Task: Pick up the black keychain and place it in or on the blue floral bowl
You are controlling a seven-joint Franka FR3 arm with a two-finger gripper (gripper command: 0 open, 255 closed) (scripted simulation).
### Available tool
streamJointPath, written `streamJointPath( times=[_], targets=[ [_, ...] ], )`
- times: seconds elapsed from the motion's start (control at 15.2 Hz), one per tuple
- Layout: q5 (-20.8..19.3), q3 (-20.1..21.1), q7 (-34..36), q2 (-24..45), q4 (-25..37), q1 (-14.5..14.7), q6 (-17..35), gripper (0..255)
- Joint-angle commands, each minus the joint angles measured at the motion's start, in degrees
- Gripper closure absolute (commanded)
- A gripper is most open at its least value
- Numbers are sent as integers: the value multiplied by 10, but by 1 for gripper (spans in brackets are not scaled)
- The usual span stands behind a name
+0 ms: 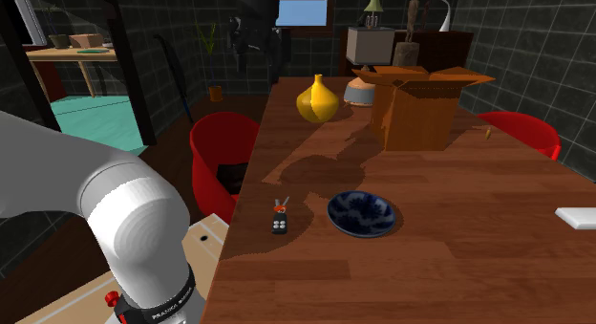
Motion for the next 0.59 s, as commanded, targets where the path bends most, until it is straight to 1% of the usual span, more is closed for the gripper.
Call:
streamJointPath(
  times=[0.0, 0.53],
  targets=[
    [0, 0, 0, 0, 0, 0, 0, 0],
    [-48, -25, -101, -41, -169, 11, 117, 0]
  ],
)
